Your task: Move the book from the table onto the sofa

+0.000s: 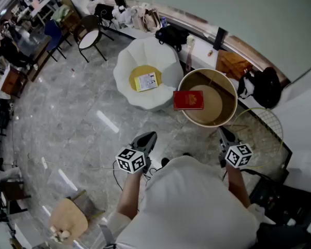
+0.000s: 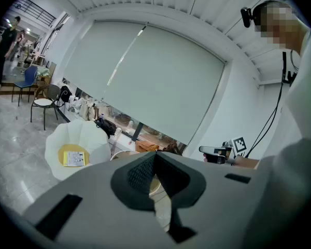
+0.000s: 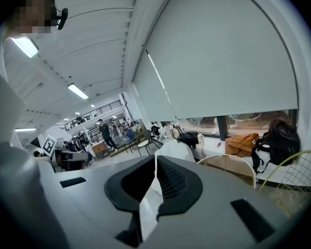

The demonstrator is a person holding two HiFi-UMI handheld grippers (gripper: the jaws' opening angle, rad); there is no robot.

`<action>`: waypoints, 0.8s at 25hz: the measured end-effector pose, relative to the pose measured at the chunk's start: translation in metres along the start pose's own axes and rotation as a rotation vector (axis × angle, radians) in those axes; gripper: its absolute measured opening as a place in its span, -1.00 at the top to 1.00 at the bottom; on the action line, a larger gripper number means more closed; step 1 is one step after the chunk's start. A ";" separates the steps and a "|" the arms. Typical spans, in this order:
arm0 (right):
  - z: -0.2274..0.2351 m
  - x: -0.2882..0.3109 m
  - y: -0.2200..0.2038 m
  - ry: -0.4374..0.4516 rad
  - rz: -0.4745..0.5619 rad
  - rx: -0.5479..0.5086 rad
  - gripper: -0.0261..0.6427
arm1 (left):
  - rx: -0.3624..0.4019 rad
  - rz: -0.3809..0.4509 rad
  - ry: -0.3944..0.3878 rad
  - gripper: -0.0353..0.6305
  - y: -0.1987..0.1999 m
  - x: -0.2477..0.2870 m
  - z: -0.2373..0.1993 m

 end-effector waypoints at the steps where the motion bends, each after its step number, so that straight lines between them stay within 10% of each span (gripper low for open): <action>1: 0.001 0.000 -0.001 0.000 0.001 0.001 0.80 | 0.000 -0.003 0.000 0.89 0.000 0.001 0.000; 20: 0.007 -0.002 -0.008 0.061 -0.031 -0.023 0.80 | -0.022 -0.012 0.041 0.89 -0.014 0.004 0.010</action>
Point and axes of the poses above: the fingertips, and each gripper's own axes: x forward along the fingers, z to its right, y out of its top, the point moved 1 cm from there along -x, backward along the fingers, and after that the axes turned 7 degrees about -y, right-handed, at the moved point
